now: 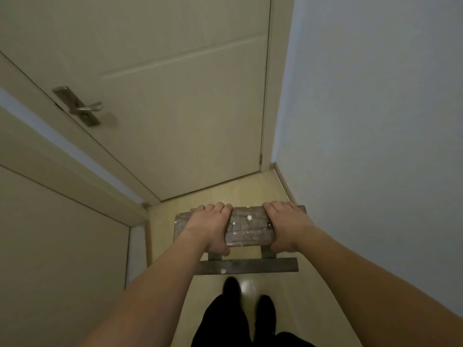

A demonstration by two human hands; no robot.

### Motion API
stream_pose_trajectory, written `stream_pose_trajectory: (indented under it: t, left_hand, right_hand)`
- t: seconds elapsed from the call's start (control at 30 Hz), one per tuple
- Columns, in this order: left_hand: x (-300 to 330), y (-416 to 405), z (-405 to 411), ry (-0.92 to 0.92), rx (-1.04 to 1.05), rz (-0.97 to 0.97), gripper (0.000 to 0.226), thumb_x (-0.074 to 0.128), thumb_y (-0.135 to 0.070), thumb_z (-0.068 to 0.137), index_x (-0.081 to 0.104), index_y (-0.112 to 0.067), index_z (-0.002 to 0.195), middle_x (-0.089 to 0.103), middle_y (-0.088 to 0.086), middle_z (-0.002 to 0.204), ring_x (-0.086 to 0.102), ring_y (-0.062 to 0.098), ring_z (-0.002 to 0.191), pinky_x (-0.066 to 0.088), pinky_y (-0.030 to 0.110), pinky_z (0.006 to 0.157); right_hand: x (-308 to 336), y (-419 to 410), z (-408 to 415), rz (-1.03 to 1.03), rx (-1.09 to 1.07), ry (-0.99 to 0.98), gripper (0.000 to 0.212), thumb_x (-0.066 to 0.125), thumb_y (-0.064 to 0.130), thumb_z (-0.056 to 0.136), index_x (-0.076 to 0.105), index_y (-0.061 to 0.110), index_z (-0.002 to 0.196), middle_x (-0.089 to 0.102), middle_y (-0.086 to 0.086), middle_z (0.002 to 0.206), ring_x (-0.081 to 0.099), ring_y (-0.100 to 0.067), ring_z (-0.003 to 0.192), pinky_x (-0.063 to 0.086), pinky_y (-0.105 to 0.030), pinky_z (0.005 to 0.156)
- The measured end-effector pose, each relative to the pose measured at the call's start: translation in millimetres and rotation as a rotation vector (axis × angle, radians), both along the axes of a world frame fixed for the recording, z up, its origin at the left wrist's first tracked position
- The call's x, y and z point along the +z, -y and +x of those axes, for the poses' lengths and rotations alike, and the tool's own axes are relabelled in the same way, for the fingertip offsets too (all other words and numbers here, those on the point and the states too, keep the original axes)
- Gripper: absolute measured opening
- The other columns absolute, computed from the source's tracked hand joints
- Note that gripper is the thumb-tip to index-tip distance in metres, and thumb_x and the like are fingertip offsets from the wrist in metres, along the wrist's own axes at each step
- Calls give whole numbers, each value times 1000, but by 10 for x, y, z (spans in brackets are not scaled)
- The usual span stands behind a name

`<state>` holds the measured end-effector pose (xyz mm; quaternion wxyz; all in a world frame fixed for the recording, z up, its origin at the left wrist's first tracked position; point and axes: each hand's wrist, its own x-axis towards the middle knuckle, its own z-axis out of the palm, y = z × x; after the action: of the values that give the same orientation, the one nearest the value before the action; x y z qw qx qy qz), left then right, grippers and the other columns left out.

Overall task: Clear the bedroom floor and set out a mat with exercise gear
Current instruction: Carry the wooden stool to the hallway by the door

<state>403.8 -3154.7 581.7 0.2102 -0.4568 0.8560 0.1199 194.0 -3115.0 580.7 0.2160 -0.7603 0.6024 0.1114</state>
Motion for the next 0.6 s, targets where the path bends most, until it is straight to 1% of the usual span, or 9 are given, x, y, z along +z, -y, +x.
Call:
stream_pose_trajectory:
  t: [0.1, 0.17, 0.2, 0.3, 0.4, 0.43, 0.5, 0.6]
  left_hand:
    - [-198, 657, -50, -19, 14, 40, 104, 73, -57, 60, 24, -18, 144, 44, 4, 132, 46, 25, 120, 37, 44, 106]
    - [-485, 1122, -123, -23, 7, 72, 105, 71, -58, 61, 23, -17, 145, 44, 4, 133, 45, 26, 121, 36, 44, 107]
    - [-608, 1267, -141, -24, 6, 78, 105, 71, -58, 62, 23, -17, 145, 43, 4, 133, 45, 26, 121, 36, 43, 107]
    - [-1304, 1905, -276, -33, 9, 106, 106, 68, -60, 65, 19, -15, 148, 38, 6, 140, 39, 27, 128, 29, 42, 113]
    - [-2162, 2440, -460, -13, 17, 147, 114, 68, -67, 65, 13, -15, 150, 33, 6, 145, 34, 27, 133, 22, 44, 117]
    - [-2567, 2645, -562, -12, 27, 153, 116, 69, -68, 64, 12, -15, 150, 32, 6, 146, 33, 27, 134, 21, 44, 117]
    - [-3386, 2918, -703, -10, 73, 179, 116, 69, -67, 65, 12, -15, 150, 31, 7, 146, 32, 28, 134, 21, 45, 117]
    - [-4273, 3129, -877, 7, 80, 138, 113, 69, -64, 66, 11, -14, 150, 30, 8, 147, 31, 29, 135, 21, 47, 116]
  right_hand:
    - [-208, 688, -60, 9, 23, -20, 97, 72, 46, 68, 20, 19, 146, 36, -2, 143, 34, -23, 131, 20, -39, 117]
    - [-501, 1144, -127, 21, 16, -40, 100, 71, 48, 67, 18, 18, 147, 35, -3, 144, 34, -24, 132, 18, -40, 118]
    - [-626, 1289, -139, 30, 10, -49, 103, 71, 49, 67, 17, 17, 148, 34, -4, 145, 32, -24, 134, 16, -41, 119]
    - [-1307, 1911, -242, 64, -26, -103, 107, 71, 49, 69, 10, 15, 150, 27, -4, 150, 24, -25, 140, 5, -43, 121]
    - [-2139, 2418, -350, 129, -37, -160, 109, 68, 52, 74, 3, 13, 151, 20, -7, 152, 18, -27, 142, -3, -45, 119]
    - [-2537, 2627, -429, 134, -40, -170, 110, 68, 53, 74, 1, 12, 152, 19, -7, 153, 17, -28, 143, -5, -45, 118]
    - [-3359, 2957, -575, 141, -23, -166, 108, 66, 53, 76, 0, 12, 152, 16, -8, 154, 15, -27, 144, -7, -44, 118]
    - [-4219, 3270, -776, 150, -9, -161, 105, 65, 49, 77, 0, 14, 152, 15, -6, 156, 13, -26, 145, -6, -43, 118]
